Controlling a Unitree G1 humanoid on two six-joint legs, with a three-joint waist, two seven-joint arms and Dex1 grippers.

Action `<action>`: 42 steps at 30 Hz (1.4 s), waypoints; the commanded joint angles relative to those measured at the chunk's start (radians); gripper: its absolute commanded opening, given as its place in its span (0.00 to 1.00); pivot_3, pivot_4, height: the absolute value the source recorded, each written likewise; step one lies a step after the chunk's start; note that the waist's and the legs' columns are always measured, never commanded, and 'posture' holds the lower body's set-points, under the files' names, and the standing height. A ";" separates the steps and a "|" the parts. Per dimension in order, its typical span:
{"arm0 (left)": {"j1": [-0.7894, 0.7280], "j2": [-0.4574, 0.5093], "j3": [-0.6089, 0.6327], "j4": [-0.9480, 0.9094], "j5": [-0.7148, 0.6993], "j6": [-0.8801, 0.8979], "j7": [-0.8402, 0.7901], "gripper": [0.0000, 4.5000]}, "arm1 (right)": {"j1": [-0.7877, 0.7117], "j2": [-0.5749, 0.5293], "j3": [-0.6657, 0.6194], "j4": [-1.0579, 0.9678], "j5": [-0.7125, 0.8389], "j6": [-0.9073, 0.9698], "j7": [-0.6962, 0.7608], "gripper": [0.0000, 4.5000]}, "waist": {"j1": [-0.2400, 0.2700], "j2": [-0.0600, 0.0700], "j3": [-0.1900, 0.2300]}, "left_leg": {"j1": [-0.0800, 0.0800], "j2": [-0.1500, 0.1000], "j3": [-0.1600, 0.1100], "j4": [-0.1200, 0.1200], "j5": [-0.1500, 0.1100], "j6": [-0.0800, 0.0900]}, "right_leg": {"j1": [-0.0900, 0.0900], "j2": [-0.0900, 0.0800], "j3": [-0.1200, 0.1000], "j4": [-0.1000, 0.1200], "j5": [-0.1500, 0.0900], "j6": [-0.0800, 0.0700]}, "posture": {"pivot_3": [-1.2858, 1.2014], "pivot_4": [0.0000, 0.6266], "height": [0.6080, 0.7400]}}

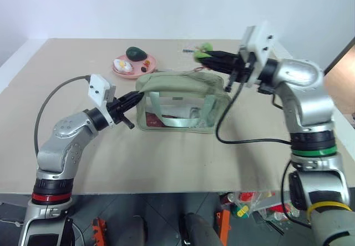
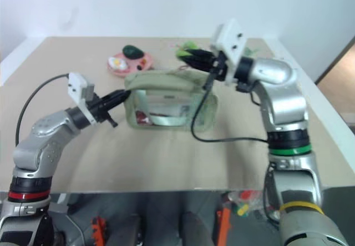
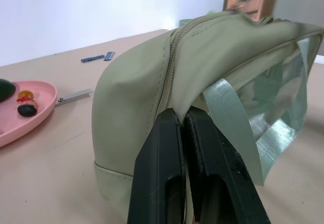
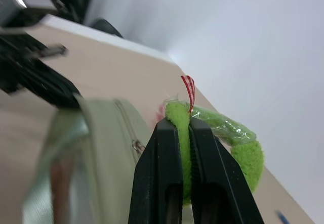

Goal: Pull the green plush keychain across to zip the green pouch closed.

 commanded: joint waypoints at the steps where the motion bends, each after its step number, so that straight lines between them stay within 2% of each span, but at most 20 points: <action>1: 0.010 -0.006 -0.013 -0.033 -0.002 0.024 0.016 0.00 | 0.029 -0.081 -0.087 -0.022 0.006 -0.013 -0.003 0.00 | 0.000 0.000 0.000 | 0.000 0.000 0.000 0.000 0.000 0.000 | 0.000 0.000 0.001 0.000 0.000 0.000 | 0.52 0.24 1.00; 6: 0.012 -0.004 -0.015 -0.037 0.008 0.031 0.022 0.00 | 0.156 -0.218 -0.103 0.065 -0.119 -0.064 -0.066 0.00 | 0.001 0.000 0.000 | 0.001 0.000 0.000 0.000 0.000 0.000 | 0.001 0.000 0.000 0.000 -0.001 -0.001 | 0.52 0.24 1.00; 8: 0.012 -0.007 -0.020 -0.043 0.009 0.033 0.027 0.00 | 0.204 -0.233 -0.089 0.064 -0.147 -0.072 -0.087 0.00 | 0.000 0.000 0.000 | 0.001 -0.001 0.001 0.000 0.000 0.000 | 0.001 0.000 0.002 0.000 -0.001 -0.002 | 0.52 0.24 1.00; 16: 0.001 -0.018 -0.036 -0.050 0.012 0.042 0.046 0.00 | 0.349 -0.089 -0.023 -0.021 -0.208 0.041 -0.259 0.00 | -0.005 0.000 0.000 | 0.003 -0.001 0.003 0.001 0.000 0.000 | 0.001 0.001 0.005 0.001 0.000 0.001 | 0.52 0.24 1.00; 21: -0.016 -0.026 -0.044 -0.038 0.023 0.037 0.064 0.00 | 0.370 0.016 0.048 0.033 -0.254 0.009 -0.317 0.00 | -0.009 0.000 0.000 | 0.003 -0.001 0.003 0.001 0.001 0.000 | 0.001 0.001 0.006 0.000 0.001 0.001 | 0.52 0.24 1.00; 27: -0.029 -0.024 -0.061 -0.024 0.040 0.041 0.053 0.00 | 0.320 0.039 -0.008 0.097 -0.215 -0.022 -0.330 0.00 | -0.010 0.000 0.000 | 0.003 -0.002 0.004 0.002 0.001 0.000 | 0.002 0.001 0.008 0.000 0.001 0.001 | 0.52 0.24 1.00; 28: -0.029 -0.024 -0.057 -0.024 0.031 0.047 0.047 0.00 | 0.320 0.027 -0.027 0.087 -0.191 -0.020 -0.312 0.08 | -0.010 0.000 0.000 | 0.003 -0.002 0.004 0.002 0.001 0.000 | 0.002 0.001 0.008 0.000 0.001 0.001 | 0.52 0.24 1.00; 33: -0.040 0.007 -0.038 -0.039 -0.003 0.078 0.002 0.39 | 0.342 -0.086 -0.127 0.016 -0.078 0.015 -0.181 0.46 | -0.008 0.000 0.000 | 0.001 -0.002 0.003 0.001 0.001 0.000 | 0.001 0.001 0.007 0.000 0.001 0.002 | 0.52 0.24 1.00; 40: -0.048 0.136 0.070 -0.061 -0.105 0.143 -0.090 0.92 | 0.440 -0.214 -0.282 -0.169 0.121 0.133 -0.048 1.00 | -0.020 0.000 0.000 | 0.002 -0.001 0.002 -0.001 0.001 0.001 | 0.000 0.002 0.006 0.000 0.000 0.002 | 0.52 0.24 1.00; 41: -0.034 0.155 0.087 -0.066 -0.120 0.150 -0.104 0.99 | 0.457 -0.218 -0.301 -0.201 0.154 0.163 -0.042 1.00 | -0.024 0.000 0.000 | 0.002 0.000 0.002 -0.001 0.001 0.001 | 0.000 0.003 0.006 0.000 0.000 0.002 | 0.52 0.24 1.00; 42: -0.009 0.172 0.106 -0.077 -0.133 0.156 -0.114 0.99 | 0.478 -0.221 -0.324 -0.238 0.198 0.212 -0.041 1.00 | -0.027 0.000 0.000 | 0.002 0.000 0.002 -0.002 0.001 0.001 | 0.000 0.003 0.006 0.000 0.000 0.002 | 0.52 0.24 1.00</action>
